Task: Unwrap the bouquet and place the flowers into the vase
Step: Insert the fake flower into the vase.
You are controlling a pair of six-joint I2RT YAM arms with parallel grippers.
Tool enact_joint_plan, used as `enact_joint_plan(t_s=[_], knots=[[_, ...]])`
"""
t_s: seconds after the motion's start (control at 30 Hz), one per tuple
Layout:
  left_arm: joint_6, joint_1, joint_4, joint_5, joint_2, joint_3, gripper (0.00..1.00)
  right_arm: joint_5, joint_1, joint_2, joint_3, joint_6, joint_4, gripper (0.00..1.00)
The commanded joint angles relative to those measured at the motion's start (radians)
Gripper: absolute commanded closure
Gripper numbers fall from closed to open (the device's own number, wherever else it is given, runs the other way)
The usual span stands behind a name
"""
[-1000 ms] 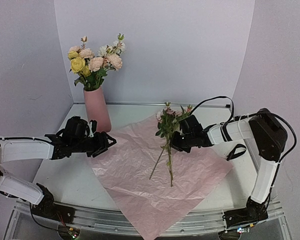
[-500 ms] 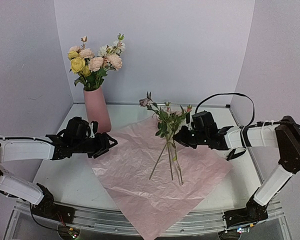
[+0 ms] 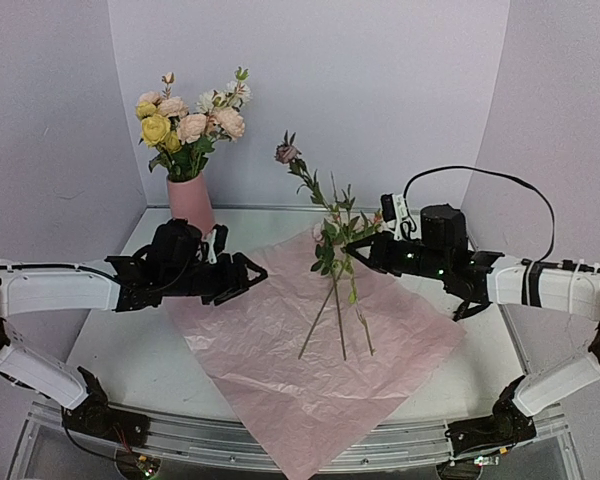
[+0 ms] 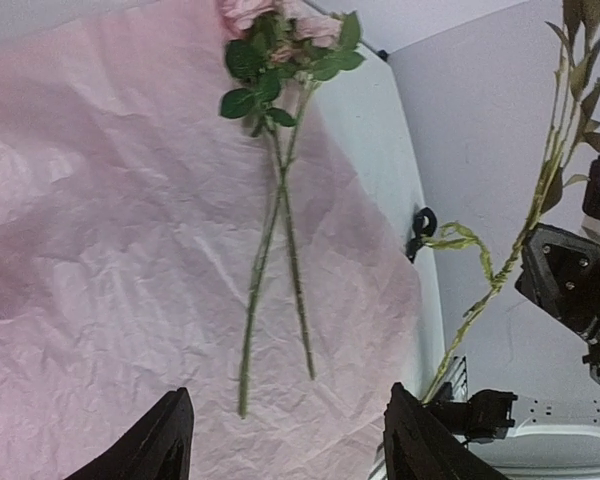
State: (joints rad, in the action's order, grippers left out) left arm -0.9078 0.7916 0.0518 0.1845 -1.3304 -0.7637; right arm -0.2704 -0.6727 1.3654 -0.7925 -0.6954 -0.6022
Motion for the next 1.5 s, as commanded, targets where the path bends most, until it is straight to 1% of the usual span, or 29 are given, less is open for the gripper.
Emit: enact_joint_plan(t_s=[0.0, 0.17, 0.4, 0.5, 0.67, 1.0, 1.27, 1.4, 1.47], knots=[[0.041, 0.074, 0.034, -0.039, 0.003, -0.127, 0.34, -0.158, 0.001, -0.046, -0.009, 0.033, -0.09, 1.0], [0.068, 0.15, 0.045, -0.07, -0.012, -0.208, 0.33, -0.222, 0.001, -0.06, -0.009, 0.003, -0.134, 1.0], [0.088, 0.208, 0.094, -0.076, -0.054, -0.264, 0.35, -0.386, -0.001, -0.047, 0.029, -0.103, -0.336, 0.98], [0.096, 0.224, 0.1, -0.076, -0.077, -0.294, 0.38, -0.408, -0.007, -0.041, 0.035, -0.128, -0.368, 0.97], [0.115, 0.253, 0.109, -0.088, -0.116, -0.333, 0.49, -0.426, -0.017, -0.035, 0.043, -0.133, -0.386, 0.97], [0.145, 0.293, 0.132, -0.122, -0.132, -0.391, 0.52, -0.438, -0.037, -0.039, 0.061, -0.136, -0.406, 0.97], [0.139, 0.296, 0.158, -0.142, -0.128, -0.39, 0.59, -0.448, -0.049, -0.042, 0.07, -0.134, -0.415, 0.97], [0.135, 0.296, 0.173, -0.149, -0.124, -0.384, 0.65, -0.457, -0.057, -0.044, 0.067, -0.126, -0.418, 0.97], [0.135, 0.296, 0.177, -0.157, -0.12, -0.379, 0.66, -0.457, -0.061, -0.048, 0.068, -0.122, -0.418, 0.97]])
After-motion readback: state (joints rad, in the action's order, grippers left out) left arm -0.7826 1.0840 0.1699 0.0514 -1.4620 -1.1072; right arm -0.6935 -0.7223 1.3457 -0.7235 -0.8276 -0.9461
